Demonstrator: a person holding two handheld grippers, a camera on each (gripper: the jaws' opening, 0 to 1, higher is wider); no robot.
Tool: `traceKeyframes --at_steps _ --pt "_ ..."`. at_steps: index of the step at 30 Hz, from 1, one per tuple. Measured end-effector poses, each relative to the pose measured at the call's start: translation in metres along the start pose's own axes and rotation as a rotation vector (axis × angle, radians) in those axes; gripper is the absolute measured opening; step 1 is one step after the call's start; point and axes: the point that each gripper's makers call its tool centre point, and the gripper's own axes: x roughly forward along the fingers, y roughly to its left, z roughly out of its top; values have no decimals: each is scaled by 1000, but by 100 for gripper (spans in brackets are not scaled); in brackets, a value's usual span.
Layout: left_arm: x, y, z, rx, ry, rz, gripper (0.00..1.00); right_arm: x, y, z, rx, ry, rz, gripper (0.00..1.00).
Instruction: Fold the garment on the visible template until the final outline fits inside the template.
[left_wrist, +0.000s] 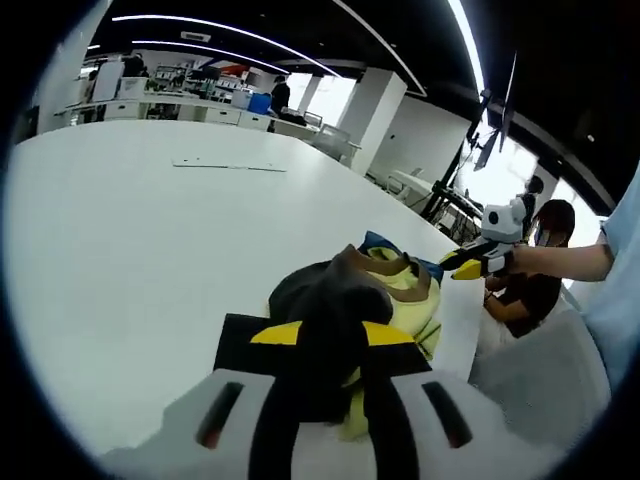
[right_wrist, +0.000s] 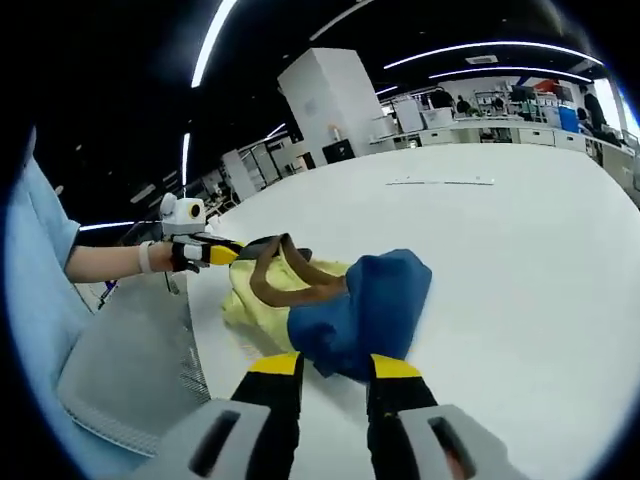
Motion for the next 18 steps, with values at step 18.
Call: traceKeyframes --at_steps 18 --pt "1 0 -5 -18 10 -31 6 9 6 -11 66 6 28 9"
